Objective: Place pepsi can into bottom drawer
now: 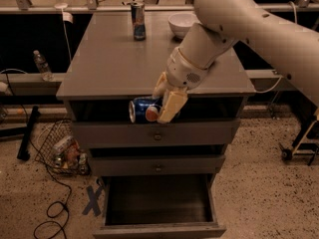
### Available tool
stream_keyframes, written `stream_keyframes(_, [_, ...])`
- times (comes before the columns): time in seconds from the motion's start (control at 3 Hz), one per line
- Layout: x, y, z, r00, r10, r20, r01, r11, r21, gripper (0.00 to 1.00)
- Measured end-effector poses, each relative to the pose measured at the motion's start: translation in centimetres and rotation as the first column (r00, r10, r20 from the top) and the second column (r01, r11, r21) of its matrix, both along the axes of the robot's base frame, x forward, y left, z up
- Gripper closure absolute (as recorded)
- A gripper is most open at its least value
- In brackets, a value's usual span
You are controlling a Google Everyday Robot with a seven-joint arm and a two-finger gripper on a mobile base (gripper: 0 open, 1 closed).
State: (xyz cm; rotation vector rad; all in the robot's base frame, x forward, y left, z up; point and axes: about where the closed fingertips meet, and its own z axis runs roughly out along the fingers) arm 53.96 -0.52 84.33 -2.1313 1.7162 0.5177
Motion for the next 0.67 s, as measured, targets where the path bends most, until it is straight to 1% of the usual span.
stream_keyframes(0.33, [-0.1, -0.8, -2.3, 0.9992, -0.028, -0.027, 0.028, 1.0, -0.011, 1.0])
stream_keyframes(0.67, [-0.9, -1.9, -5.3, 0.9957, -0.06, -0.069, 0.059, 0.998, -0.016, 1.0])
